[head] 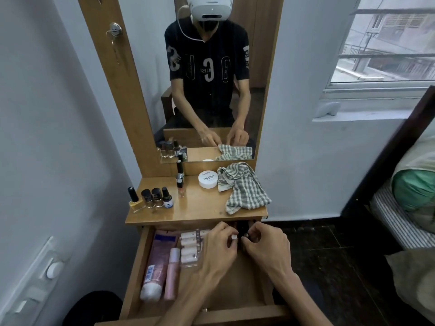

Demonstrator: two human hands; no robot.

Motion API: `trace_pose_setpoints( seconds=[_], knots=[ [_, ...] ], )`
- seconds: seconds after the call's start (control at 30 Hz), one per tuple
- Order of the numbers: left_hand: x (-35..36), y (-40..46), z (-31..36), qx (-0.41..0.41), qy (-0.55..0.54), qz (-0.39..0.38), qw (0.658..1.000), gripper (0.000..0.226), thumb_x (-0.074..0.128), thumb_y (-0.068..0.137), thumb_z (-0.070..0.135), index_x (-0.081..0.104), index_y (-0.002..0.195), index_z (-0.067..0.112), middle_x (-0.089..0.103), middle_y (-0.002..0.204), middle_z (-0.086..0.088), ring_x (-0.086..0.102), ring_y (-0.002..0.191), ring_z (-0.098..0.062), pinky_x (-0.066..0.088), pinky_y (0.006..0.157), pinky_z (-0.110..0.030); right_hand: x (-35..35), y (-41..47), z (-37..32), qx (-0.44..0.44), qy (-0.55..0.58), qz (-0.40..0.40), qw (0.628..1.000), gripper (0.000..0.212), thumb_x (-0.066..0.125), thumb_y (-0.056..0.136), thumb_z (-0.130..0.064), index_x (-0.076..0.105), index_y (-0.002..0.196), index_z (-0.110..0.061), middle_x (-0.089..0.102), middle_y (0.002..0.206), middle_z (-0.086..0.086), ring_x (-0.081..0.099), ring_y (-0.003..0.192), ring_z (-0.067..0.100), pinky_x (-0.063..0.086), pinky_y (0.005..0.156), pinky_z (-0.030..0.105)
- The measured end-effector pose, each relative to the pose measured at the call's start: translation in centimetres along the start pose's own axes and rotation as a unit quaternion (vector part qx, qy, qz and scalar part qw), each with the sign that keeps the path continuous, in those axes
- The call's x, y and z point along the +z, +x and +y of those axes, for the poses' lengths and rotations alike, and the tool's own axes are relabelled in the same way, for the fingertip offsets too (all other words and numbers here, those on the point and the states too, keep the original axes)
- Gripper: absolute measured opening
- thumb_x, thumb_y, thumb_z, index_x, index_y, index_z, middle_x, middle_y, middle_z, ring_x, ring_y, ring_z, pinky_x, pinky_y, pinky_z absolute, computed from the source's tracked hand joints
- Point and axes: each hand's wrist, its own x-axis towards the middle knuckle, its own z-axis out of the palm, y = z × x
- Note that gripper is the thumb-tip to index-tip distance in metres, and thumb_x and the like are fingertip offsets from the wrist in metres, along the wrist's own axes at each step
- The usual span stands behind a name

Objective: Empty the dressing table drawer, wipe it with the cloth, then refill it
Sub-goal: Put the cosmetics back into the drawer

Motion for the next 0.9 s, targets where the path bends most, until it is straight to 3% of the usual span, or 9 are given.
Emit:
trace_pose_setpoints(
  seconds=[0.27,0.37,0.47,0.63,0.77,0.9],
  knots=[
    [1.4,0.4,-0.7,0.021,-0.028,0.008,0.999,0.010,0.077,0.083,0.014,0.076,0.091,0.020,0.066,0.095,0.012,0.062,0.081,-0.003,0.046,0.071,-0.013,0.3,0.2,0.9,0.002,-0.020,0.005,1.000,0.023,0.085,0.076,-0.041,0.065,0.075,-0.029,0.059,0.072,-0.016,0.058,0.065,0.004,0.055,0.059,0.031],
    [1.1,0.1,-0.8,0.038,-0.030,0.008,0.999,0.010,0.076,0.086,0.019,0.075,0.096,0.020,0.066,0.100,0.011,0.062,0.086,-0.002,0.042,0.075,-0.007,-0.1,0.0,0.9,-0.006,-0.023,-0.001,1.000,0.028,0.087,0.074,-0.044,0.063,0.077,-0.029,0.059,0.070,-0.015,0.057,0.063,0.005,0.055,0.058,0.031],
    [-0.8,-0.5,-0.9,0.059,-0.041,0.015,0.997,0.010,0.073,0.087,0.022,0.073,0.097,0.022,0.063,0.102,0.013,0.060,0.086,0.001,0.043,0.074,-0.004,-0.8,-0.3,-0.3,-0.021,-0.005,0.011,1.000,0.024,0.089,0.073,-0.041,0.070,0.083,-0.031,0.061,0.069,-0.015,0.059,0.065,0.003,0.055,0.059,0.029],
    [-7.0,-1.3,-1.8,0.065,-0.035,0.141,0.987,0.013,0.075,0.086,0.011,0.069,0.092,0.021,0.064,0.091,0.013,0.060,0.077,0.001,0.052,0.068,-0.015,-1.2,0.4,-6.1,-0.103,0.080,0.038,0.991,0.009,0.082,0.084,-0.028,0.077,0.092,-0.029,0.064,0.066,-0.016,0.060,0.061,0.002,0.056,0.060,0.030],
    [-12.8,-0.2,-3.7,-0.012,-0.005,0.263,0.965,0.016,0.073,0.087,0.011,0.068,0.097,0.022,0.057,0.084,0.013,0.055,0.071,-0.002,0.044,0.064,-0.011,0.2,2.0,-12.2,-0.176,0.122,0.026,0.976,0.019,0.076,0.091,-0.028,0.077,0.110,-0.027,0.064,0.080,-0.018,0.055,0.062,-0.004,0.052,0.067,0.022],
    [-17.3,1.4,-6.2,-0.090,0.035,0.326,0.940,0.031,0.075,0.086,0.016,0.067,0.115,0.019,0.050,0.094,0.006,0.052,0.073,-0.014,0.050,0.065,-0.033,2.4,3.9,-17.3,-0.208,0.102,0.010,0.973,0.032,0.071,0.093,-0.030,0.074,0.125,-0.028,0.071,0.100,-0.012,0.054,0.068,0.000,0.033,0.064,0.008]
  ],
)
